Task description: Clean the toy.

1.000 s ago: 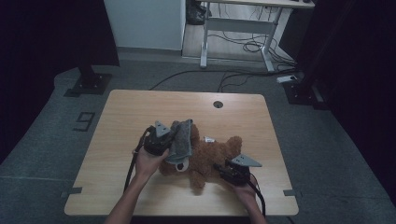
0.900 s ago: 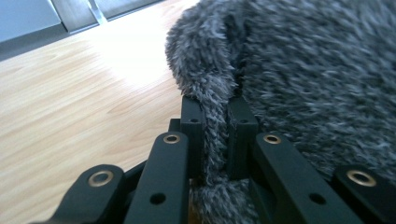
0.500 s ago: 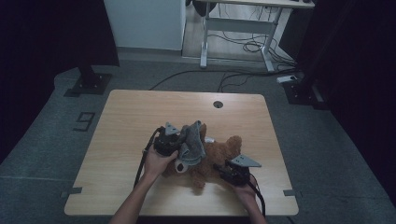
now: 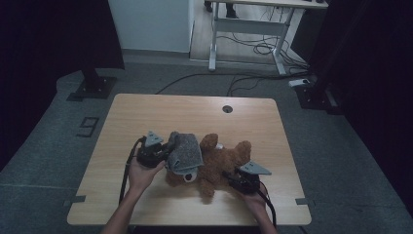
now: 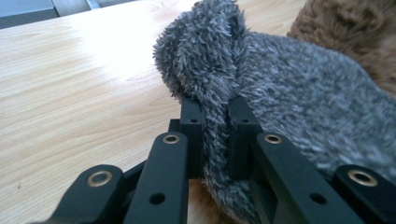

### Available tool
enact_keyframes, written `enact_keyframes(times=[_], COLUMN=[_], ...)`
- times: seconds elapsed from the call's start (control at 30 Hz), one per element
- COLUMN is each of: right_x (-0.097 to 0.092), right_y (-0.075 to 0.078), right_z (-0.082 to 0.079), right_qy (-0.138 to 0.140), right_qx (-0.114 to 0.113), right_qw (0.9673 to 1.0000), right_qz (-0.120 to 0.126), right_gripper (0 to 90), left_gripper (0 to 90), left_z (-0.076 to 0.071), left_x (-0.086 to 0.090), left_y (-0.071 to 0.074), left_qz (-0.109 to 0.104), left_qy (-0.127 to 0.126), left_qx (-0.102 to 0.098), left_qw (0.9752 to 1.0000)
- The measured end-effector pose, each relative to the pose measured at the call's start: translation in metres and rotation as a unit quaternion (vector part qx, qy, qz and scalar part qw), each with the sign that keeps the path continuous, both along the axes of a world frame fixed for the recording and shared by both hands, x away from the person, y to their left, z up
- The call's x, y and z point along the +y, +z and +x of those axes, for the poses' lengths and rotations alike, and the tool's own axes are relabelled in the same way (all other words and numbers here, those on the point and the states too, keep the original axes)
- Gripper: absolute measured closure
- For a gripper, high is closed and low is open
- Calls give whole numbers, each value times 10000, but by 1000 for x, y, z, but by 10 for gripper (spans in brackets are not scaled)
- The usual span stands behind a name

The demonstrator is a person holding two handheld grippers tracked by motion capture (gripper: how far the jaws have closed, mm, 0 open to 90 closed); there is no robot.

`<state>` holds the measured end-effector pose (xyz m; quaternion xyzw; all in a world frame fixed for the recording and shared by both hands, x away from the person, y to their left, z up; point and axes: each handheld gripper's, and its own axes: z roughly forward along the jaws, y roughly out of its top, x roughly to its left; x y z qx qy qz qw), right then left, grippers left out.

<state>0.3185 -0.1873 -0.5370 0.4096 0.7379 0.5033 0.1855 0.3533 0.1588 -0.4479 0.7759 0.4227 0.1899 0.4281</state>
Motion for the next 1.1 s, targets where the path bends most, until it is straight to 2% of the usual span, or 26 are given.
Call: enact_keyframes(times=[0.1,0.27,0.43,0.53,0.63,0.73,0.87,1.1], right_x=[4,19,30,31,33,33,29,19], right_y=[0,0,1,1,0,-1,-1,-3], right_z=[1,10,32,43,51,55,53,44], right_qy=[-137,-484,-563,-524,-567,-575,-430,-92], right_qx=[-45,-233,-204,-232,-305,-313,-379,-299], right_qw=[9999,9981,9977,9980,9976,9977,9982,9995], right_qz=[-66,-316,-305,-281,-240,-198,-164,49], right_gripper=[640,661,661,660,660,658,627,555], left_gripper=[795,794,793,793,793,793,797,807], left_z=[-7,0,25,43,63,72,70,48], left_x=[-1,-18,-35,-39,-44,-49,-46,-47], left_y=[7,13,15,16,10,0,-10,-21], left_qz=[-153,-102,7,-40,-52,32,-89,-21], left_qy=[-88,-171,-106,14,97,100,69,-56], left_qx=[-99,-147,-153,-145,93,253,314,74], left_qw=[9998,9997,9998,9999,9999,9996,9994,10000])
